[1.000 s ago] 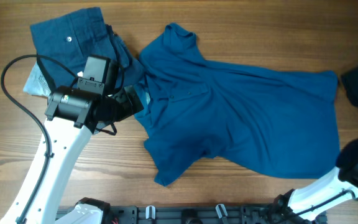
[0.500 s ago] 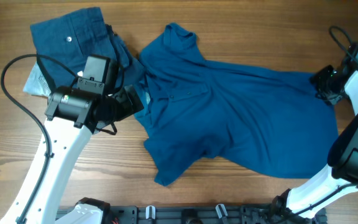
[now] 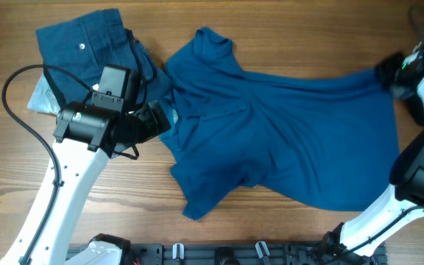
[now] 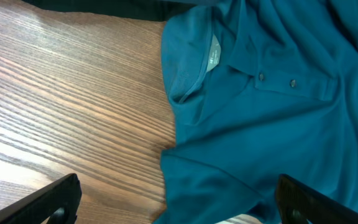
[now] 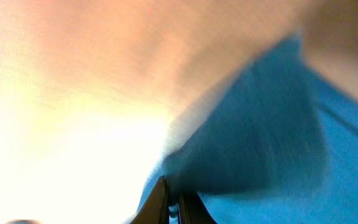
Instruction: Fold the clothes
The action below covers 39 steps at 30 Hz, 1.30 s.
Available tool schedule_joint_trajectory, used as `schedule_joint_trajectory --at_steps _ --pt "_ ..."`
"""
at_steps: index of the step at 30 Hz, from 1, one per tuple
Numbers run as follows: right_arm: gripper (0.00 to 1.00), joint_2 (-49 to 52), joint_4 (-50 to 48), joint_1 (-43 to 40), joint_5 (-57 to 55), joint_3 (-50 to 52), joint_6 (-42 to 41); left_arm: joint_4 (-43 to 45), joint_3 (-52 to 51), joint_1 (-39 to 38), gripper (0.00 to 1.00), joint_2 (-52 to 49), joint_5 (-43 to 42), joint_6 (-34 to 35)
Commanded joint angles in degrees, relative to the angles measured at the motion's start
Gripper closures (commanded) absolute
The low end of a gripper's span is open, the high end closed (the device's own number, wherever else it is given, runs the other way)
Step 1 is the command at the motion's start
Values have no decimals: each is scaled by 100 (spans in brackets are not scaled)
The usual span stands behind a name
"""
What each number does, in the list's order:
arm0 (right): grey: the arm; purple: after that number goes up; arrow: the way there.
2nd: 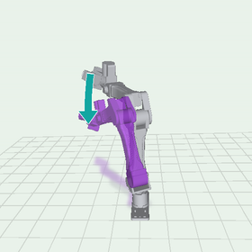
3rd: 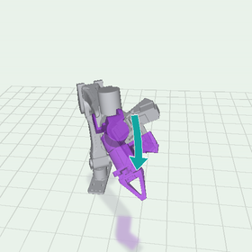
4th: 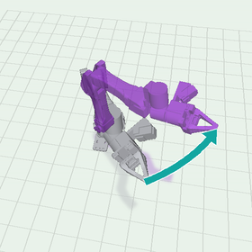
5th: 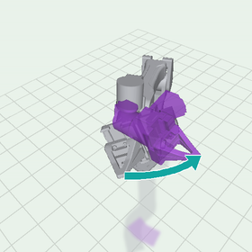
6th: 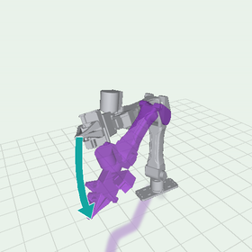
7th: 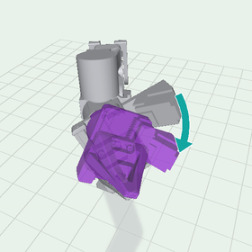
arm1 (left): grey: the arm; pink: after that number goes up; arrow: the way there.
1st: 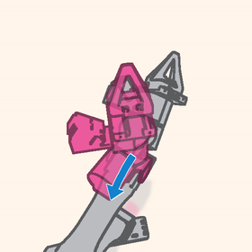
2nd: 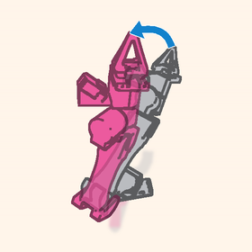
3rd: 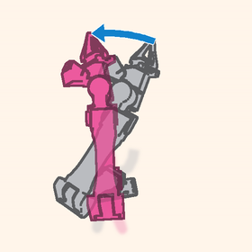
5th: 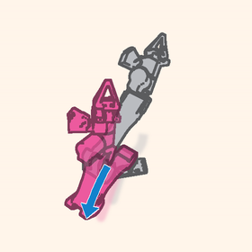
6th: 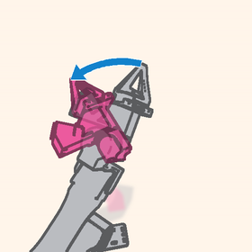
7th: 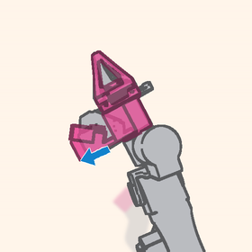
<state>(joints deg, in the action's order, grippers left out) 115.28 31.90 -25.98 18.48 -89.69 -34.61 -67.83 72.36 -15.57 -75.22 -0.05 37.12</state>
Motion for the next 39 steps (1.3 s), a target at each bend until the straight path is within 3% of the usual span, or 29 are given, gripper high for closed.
schedule_joint_trajectory --at_steps 1,2,3,4,7,10,15,17,24,27,32,35,37,39 --pt "96 -170 -1180 -7 533 -463 -291 52 -4 42 0 -22 -57 -87" --pt "96 -116 -1609 15 444 -457 -291 85 -4 42 0 -22 -57 -90" --pt "84 -42 -1930 42 232 -457 -306 111 -4 42 0 -22 -57 -87" --pt "57 24 -2020 52 44 -457 -308 142 -4 42 0 -22 -57 -87" --pt "18 118 -1567 -35 -24 -457 186 133 -4 42 0 -22 -57 -90" --pt "2 96 -859 -197 0 -457 743 101 -4 42 0 -22 -57 -90" --pt "0 72 984 -745 409 -457 761 -350 -7 42 1 -33 -70 -55" --pt "0 52 1626 -1043 584 -457 997 -667 -286 -50 4 -76 -743 -24" --pt "1 -42 2583 -1305 1165 -457 1252 717 -2284 -933 12 -433 -2413 20" --pt "4 -166 2747 -1298 1281 -457 1386 1027 -2669 -1246 14 -802 -2439 236" --pt "5 -713 2822 -1298 1331 -457 1390 1856 -2752 -1829 28 -1705 -2549 232" --pt "5 -1014 2914 -1298 1209 -457 1381 1991 -2752 -2199 44 -2144 -2610 232" --pt "5 -1080 3073 -1298 1003 -457 1360 2037 -2752 -2352 77 -2302 -2649 234" --pt "5 -1067 3224 -1274 629 -400 1331 2050 -2743 -2369 96 -2295 -2756 232"
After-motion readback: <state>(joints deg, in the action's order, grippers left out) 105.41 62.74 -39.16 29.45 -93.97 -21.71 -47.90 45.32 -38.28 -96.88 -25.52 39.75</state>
